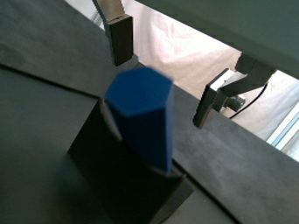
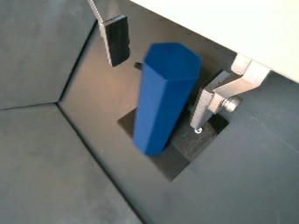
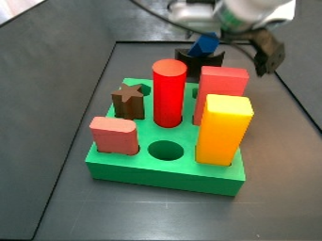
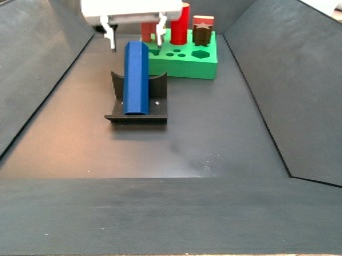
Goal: Pick up the hexagon object. Move up. Place the hexagon object on the fixture. Regrasp the hexagon object. Move to above the board. Insert the hexagon object.
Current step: Regrasp the hexagon object, then move to above the board.
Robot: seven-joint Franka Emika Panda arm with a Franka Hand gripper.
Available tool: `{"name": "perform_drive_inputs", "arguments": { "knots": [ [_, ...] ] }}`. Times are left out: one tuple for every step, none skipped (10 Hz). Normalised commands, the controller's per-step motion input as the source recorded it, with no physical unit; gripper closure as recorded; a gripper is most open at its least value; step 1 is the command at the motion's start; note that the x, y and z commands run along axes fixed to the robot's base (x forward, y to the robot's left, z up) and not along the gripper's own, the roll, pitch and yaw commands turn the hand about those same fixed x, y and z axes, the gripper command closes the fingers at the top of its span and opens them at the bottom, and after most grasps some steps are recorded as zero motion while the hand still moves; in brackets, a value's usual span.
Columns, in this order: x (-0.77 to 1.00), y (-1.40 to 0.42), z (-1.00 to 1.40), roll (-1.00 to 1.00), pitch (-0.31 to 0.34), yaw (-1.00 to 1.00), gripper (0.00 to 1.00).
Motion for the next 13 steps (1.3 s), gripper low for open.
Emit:
{"name": "perform_drive_inputs", "arguments": {
  "knots": [
    [0.06, 0.01, -0.64, 0.06, -0.048, -0.06, 0.00],
    [0.06, 0.01, -0.53, 0.06, -0.036, -0.06, 0.00],
    [0.06, 0.00, -0.26, 0.06, -0.005, -0.04, 0.00],
    [0.00, 0.00, 0.00, 0.00, 0.000, 0.00, 1.00],
    [0.03, 0.01, 1.00, -0.02, 0.246, 0.00, 1.00],
    [0.03, 0.01, 1.00, -0.03, 0.241, 0.01, 1.00],
    [0.03, 0.01, 1.00, -0.05, 0.226, 0.07, 1.00],
    [0.02, 0.01, 1.00, -0.05, 0.214, 0.10, 1.00],
    [0.03, 0.00, 1.00, -0.04, 0.182, 0.14, 1.00],
    [0.03, 0.00, 1.00, -0.04, 0.165, 0.15, 1.00],
    [0.03, 0.00, 1.00, -0.02, 0.125, 0.17, 1.00],
    [0.03, 0.00, 1.00, -0.02, 0.111, 0.17, 1.00],
    [0.04, -0.01, 1.00, -0.01, 0.086, 0.16, 1.00]
  ]
}}
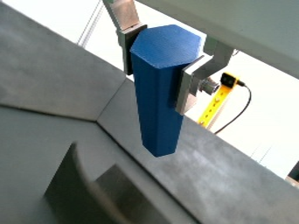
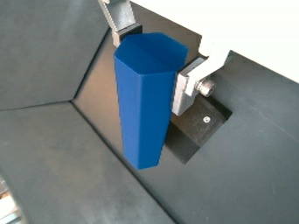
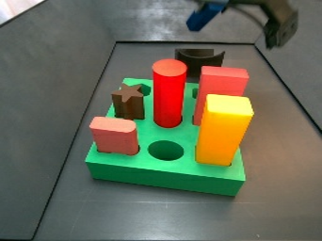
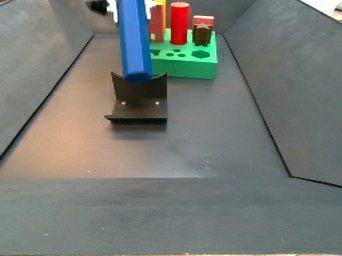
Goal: Pick up the hexagon object. Move up. Place the hexagon object on the fixture. Regrasp the hexagon object. Move to above the board. Insert the hexagon object.
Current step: Move to above the board.
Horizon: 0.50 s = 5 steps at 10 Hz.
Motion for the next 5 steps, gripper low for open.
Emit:
{"name": "perform_drive_inputs", "arguments": {
  "knots": [
    [0.04, -0.01, 1.00, -0.01, 0.062, 0.14, 1.00],
    [0.04, -0.02, 1.00, -0.01, 0.048, 0.13, 1.00],
    [0.04, -0.02, 1.00, -0.02, 0.040, 0.11, 1.00],
    [0.05, -0.02, 1.00, -0.02, 0.038, 0.10, 1.00],
    [0.04, -0.03, 0.99, -0.02, 0.042, 0.08, 1.00]
  ]
}}
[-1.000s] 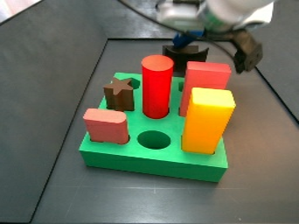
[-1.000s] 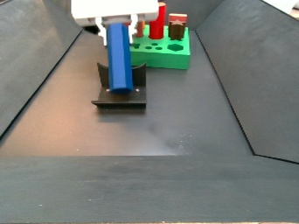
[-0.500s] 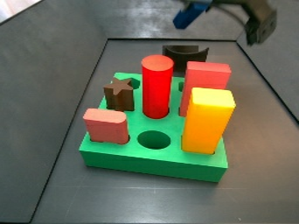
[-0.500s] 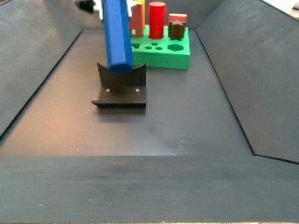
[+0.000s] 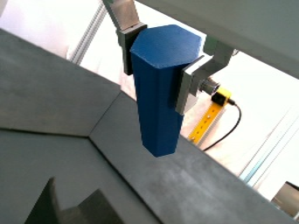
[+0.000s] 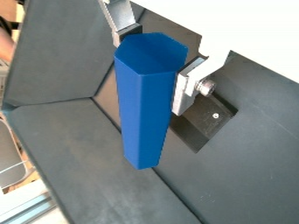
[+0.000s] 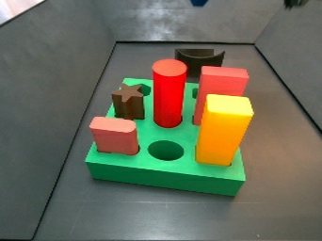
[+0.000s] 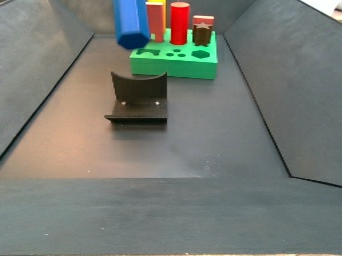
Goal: Pick up the hexagon object. Move up. Place the hexagon object on the fixture. Regrasp the hexagon object. Move to above the board. Insert the hexagon object.
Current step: Move to above the board.
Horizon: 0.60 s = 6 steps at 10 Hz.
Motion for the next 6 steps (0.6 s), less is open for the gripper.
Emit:
{"name": "perform_drive_inputs", "arguments": {
  "knots": [
    [0.04, -0.02, 0.82, -0.02, 0.045, 0.07, 1.00],
    [0.03, -0.02, 0.60, -0.03, 0.057, 0.06, 1.00],
    [0.02, -0.02, 0.44, -0.03, 0.069, 0.05, 1.00],
    [0.03, -0.02, 0.22, -0.04, 0.087, 0.05, 1.00],
    [-0.64, -1.00, 0.22, -1.00, -0.076, -0.10, 1.00],
    [-0.65, -1.00, 0.23, -1.00, -0.091, -0.11, 1.00]
  ]
}}
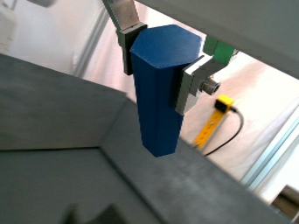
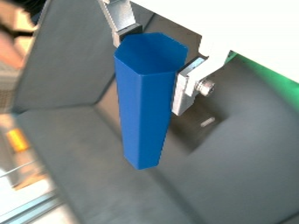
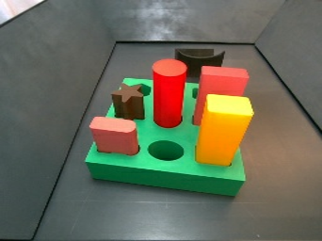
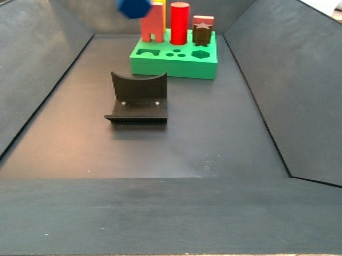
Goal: Pick up the hexagon object. Move up. Place the hexagon object on the fixture. Regrasp the hexagon object. Move to above the board. Insert the hexagon object.
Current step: Move to above the board.
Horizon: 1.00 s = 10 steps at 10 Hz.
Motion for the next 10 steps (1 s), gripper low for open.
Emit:
{"name": "perform_drive_inputs", "arguments": {
  "knots": [
    [-0.69, -1.00, 0.24, -1.00, -0.100, -0.11, 1.00],
    [-0.72, -1.00, 0.22, -1.00, -0.108, -0.11, 1.00],
    [-0.73, -1.00, 0.22, -1.00, -0.107, -0.12, 1.00],
    [-0.75, -1.00, 0.24, -1.00, -0.106, -0.13, 1.00],
    [-0.76, -0.94, 0.23, -1.00, -0.100, -0.14, 1.00],
    [-0.55, -0.63, 0.16, -1.00, -0.098, -0.15, 1.00],
    [-0.30, -0.28, 0.07, -1.00, -0.089, -0.15, 1.00],
    [-0.18, -0.14, 0.03, -1.00, -0.075, -0.14, 1.00],
    [-0.12, -0.08, 0.03, -1.00, -0.070, -0.14, 1.00],
    [-0.09, -0.04, 0.01, -0.86, -0.065, -0.12, 1.00]
  ]
}}
